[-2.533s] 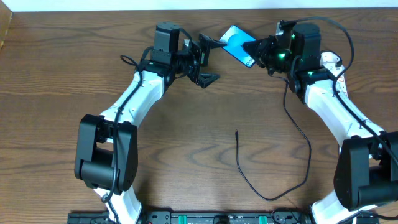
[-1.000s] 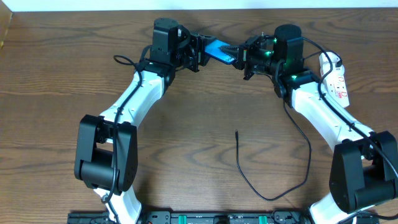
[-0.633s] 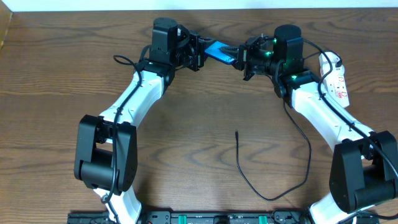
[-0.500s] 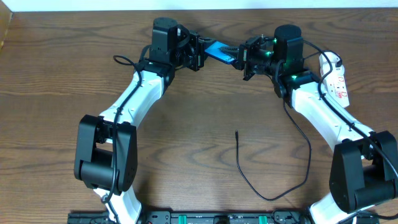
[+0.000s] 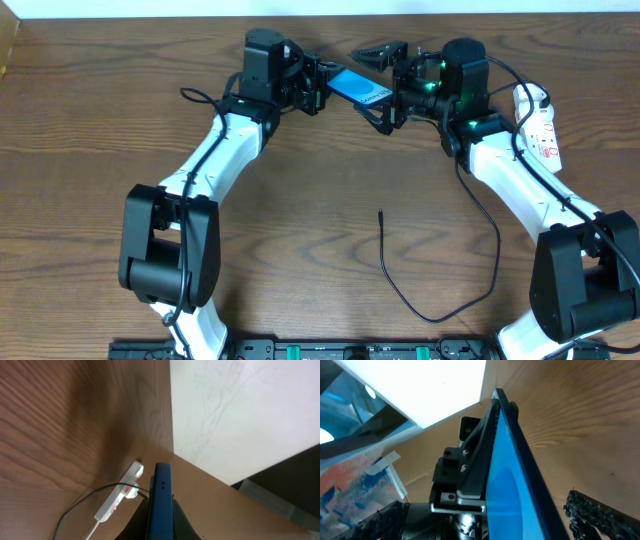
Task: Plug charger to phone and switch on socket
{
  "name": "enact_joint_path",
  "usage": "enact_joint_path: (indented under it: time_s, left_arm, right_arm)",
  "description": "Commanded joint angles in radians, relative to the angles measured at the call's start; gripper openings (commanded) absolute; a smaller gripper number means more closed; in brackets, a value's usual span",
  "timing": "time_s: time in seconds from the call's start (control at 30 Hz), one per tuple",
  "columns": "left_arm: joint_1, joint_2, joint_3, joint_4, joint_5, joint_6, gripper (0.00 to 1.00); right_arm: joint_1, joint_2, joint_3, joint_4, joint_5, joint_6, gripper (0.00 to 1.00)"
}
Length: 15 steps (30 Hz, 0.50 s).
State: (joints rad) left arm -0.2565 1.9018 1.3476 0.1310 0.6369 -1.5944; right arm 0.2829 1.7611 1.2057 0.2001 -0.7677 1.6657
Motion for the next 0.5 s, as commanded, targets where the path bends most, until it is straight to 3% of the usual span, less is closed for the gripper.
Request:
enact_joint_path:
  time_s: [0.0, 0.23, 0.33, 0.47]
  left_arm:
    - [0.052, -0.019, 0.020, 0.005, 0.041, 0.051, 0.07]
    - [0.190, -0.019, 0.020, 0.006, 0.385, 0.324, 0.07]
    - [0.232, -0.019, 0.019, -0.008, 0.510, 0.428, 0.07]
    - [0.263, -0.019, 0.015, -0.072, 0.583, 0.480, 0.07]
  right_arm:
    - [-0.024, -0.001, 0.019, 0.025, -0.027, -0.084, 0.99]
    - [-0.129, -0.001, 0.019, 0.037, -0.153, -0.386, 0.99]
    - [-0.171, -0.001, 0.019, 0.046, -0.184, -0.431, 0.99]
    - [-0.216, -0.001, 0.019, 0.126, -0.223, -0.465, 0.99]
